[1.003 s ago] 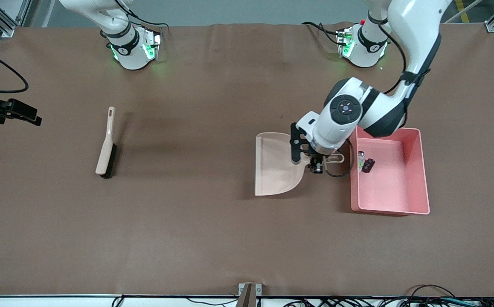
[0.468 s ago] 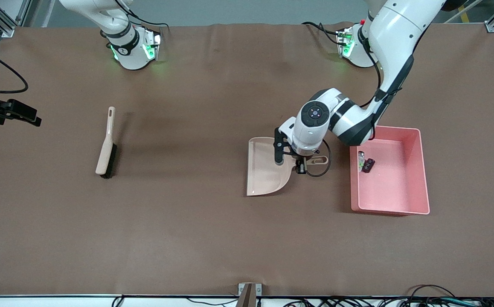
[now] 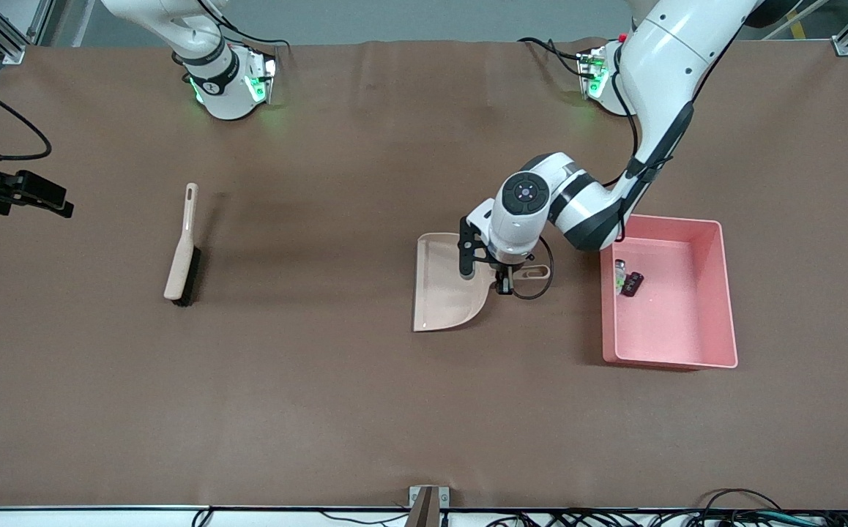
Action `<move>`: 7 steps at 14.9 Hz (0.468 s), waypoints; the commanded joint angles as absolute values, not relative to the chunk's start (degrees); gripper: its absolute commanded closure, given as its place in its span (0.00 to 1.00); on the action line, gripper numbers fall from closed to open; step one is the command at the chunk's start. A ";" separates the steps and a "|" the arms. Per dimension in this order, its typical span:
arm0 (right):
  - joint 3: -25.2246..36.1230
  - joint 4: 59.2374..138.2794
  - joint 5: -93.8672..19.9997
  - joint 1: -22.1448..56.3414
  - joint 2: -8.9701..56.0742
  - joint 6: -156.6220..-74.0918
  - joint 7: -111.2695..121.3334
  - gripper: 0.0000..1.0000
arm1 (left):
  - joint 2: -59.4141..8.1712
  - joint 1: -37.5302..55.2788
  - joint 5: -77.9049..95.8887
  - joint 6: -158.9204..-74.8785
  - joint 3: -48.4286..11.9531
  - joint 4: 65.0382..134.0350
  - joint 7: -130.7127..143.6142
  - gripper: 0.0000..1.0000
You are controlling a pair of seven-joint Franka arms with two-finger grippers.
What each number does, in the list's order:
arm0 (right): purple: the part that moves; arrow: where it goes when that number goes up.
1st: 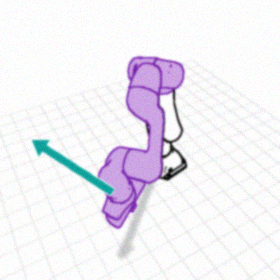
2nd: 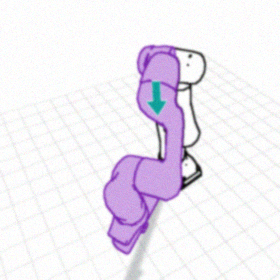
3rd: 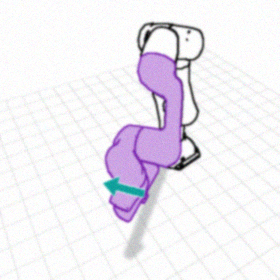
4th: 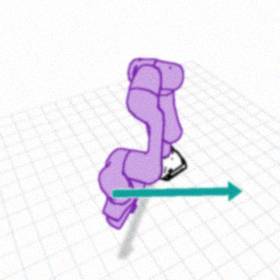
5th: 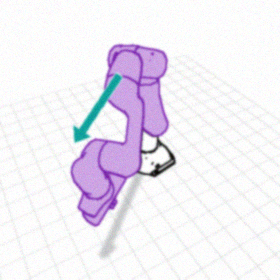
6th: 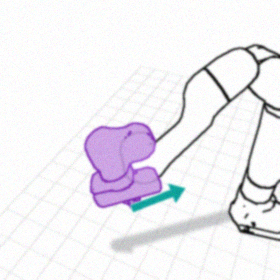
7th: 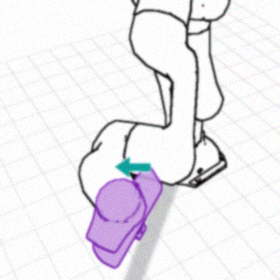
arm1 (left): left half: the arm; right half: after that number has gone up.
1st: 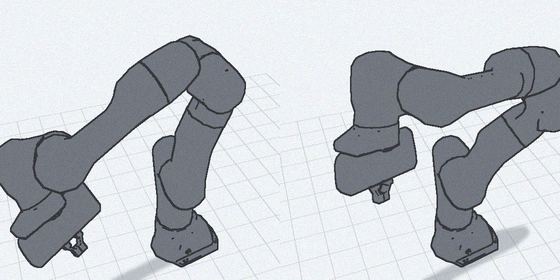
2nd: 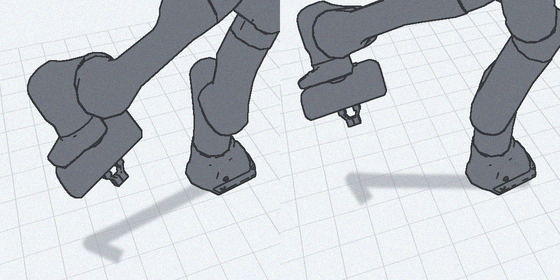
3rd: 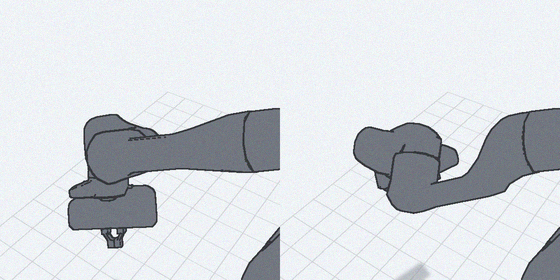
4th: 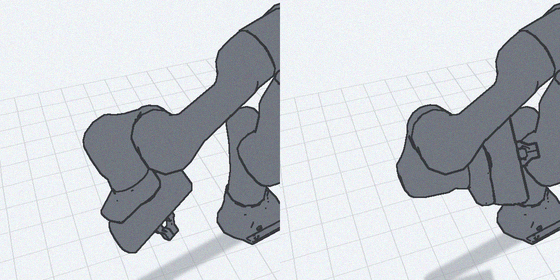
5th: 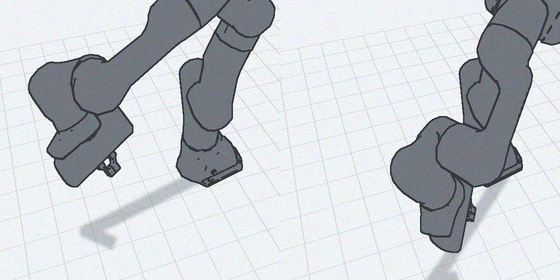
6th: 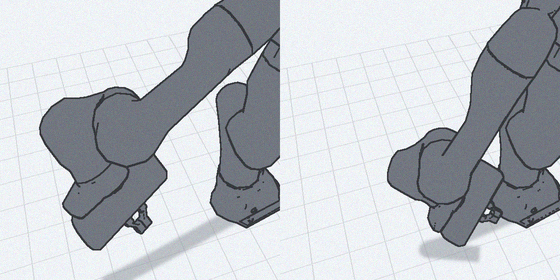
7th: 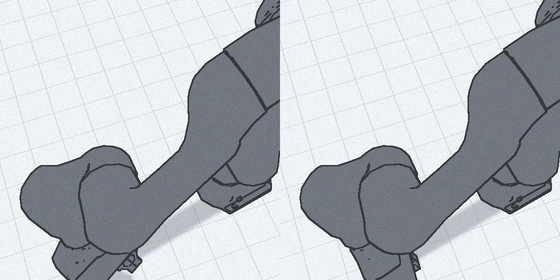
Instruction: Clean e-waste and dump in bin
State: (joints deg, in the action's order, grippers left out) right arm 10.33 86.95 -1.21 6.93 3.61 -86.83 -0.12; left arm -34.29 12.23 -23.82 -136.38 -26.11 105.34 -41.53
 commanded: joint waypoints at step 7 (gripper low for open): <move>10.55 87.28 -1.67 6.59 3.25 -87.19 0.44 0.00 | -32.71 12.75 -28.39 -137.12 -26.19 104.94 -35.96 0.00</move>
